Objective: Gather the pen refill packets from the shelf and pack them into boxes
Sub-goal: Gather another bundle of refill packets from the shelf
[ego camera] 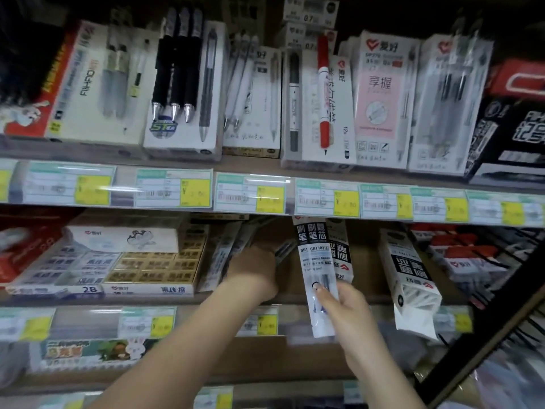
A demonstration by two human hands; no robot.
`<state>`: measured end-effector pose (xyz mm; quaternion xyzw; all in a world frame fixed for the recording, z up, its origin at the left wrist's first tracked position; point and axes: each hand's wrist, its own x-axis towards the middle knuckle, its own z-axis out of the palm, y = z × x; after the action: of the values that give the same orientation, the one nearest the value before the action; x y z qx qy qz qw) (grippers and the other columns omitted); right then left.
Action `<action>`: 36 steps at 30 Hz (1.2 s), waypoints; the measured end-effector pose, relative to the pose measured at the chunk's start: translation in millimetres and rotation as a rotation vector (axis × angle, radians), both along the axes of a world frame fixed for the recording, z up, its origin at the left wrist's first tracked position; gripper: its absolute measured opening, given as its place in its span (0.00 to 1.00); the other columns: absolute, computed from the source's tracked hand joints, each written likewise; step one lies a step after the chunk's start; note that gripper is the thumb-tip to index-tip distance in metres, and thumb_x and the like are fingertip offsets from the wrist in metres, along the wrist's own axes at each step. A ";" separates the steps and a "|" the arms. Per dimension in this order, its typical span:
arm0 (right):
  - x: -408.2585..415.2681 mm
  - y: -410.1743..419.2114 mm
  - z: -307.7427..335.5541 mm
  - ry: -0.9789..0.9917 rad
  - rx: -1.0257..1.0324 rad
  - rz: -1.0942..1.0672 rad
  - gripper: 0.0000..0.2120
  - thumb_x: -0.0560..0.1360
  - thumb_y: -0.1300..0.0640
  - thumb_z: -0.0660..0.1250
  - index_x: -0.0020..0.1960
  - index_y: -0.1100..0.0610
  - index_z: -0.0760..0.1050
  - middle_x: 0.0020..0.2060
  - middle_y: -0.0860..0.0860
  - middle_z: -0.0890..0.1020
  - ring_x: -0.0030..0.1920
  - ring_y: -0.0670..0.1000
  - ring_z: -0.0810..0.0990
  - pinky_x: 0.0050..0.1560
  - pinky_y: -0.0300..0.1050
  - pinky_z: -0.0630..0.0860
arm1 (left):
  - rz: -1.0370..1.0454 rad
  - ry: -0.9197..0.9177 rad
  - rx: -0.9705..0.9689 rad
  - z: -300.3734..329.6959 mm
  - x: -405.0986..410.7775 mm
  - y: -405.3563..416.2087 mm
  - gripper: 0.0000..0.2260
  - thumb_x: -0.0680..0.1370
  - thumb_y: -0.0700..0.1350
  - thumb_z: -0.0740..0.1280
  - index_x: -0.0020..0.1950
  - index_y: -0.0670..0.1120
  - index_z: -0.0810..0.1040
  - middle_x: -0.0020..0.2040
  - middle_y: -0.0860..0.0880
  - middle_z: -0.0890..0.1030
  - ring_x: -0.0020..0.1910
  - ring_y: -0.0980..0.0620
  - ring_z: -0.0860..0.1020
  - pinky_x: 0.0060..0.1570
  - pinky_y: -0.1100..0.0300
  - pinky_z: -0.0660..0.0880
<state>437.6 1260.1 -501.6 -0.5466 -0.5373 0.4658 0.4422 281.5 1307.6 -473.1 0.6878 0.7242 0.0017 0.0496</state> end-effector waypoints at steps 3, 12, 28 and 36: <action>-3.2 -3.2 0.3 0.005 -0.005 -0.011 0.05 0.78 0.57 0.63 0.48 0.54 0.79 0.37 0.47 0.82 0.40 0.48 0.81 0.38 0.44 0.74 | 0.001 0.015 0.000 -2.7 -0.8 1.4 0.17 0.75 0.41 0.66 0.63 0.42 0.74 0.61 0.43 0.77 0.59 0.44 0.77 0.52 0.54 0.76; 6.7 -10.5 11.7 0.102 0.057 -0.043 0.06 0.78 0.58 0.63 0.47 0.53 0.79 0.30 0.45 0.81 0.33 0.48 0.78 0.32 0.42 0.73 | 0.014 0.078 0.159 9.2 -19.8 -20.4 0.29 0.75 0.33 0.59 0.74 0.46 0.53 0.60 0.43 0.76 0.55 0.41 0.77 0.42 0.54 0.69; 22.9 -19.1 32.2 -0.137 0.045 0.141 0.07 0.78 0.56 0.63 0.46 0.51 0.80 0.40 0.51 0.84 0.42 0.51 0.82 0.42 0.47 0.77 | -0.427 0.220 0.625 11.7 -65.9 -38.7 0.23 0.47 0.32 0.77 0.39 0.42 0.76 0.32 0.45 0.76 0.28 0.44 0.75 0.25 0.60 0.67; 24.2 5.6 53.2 -0.306 0.024 0.323 0.07 0.78 0.55 0.63 0.47 0.54 0.80 0.41 0.50 0.84 0.41 0.48 0.81 0.41 0.41 0.74 | -0.420 0.164 0.681 15.2 -64.3 -29.6 0.31 0.48 0.29 0.74 0.47 0.44 0.68 0.31 0.44 0.74 0.27 0.42 0.73 0.29 0.61 0.62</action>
<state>461.8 1265.6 -448.4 -0.5122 -0.6843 0.4359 0.2817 217.2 1278.0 -457.8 0.7957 0.5275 0.1765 -0.2397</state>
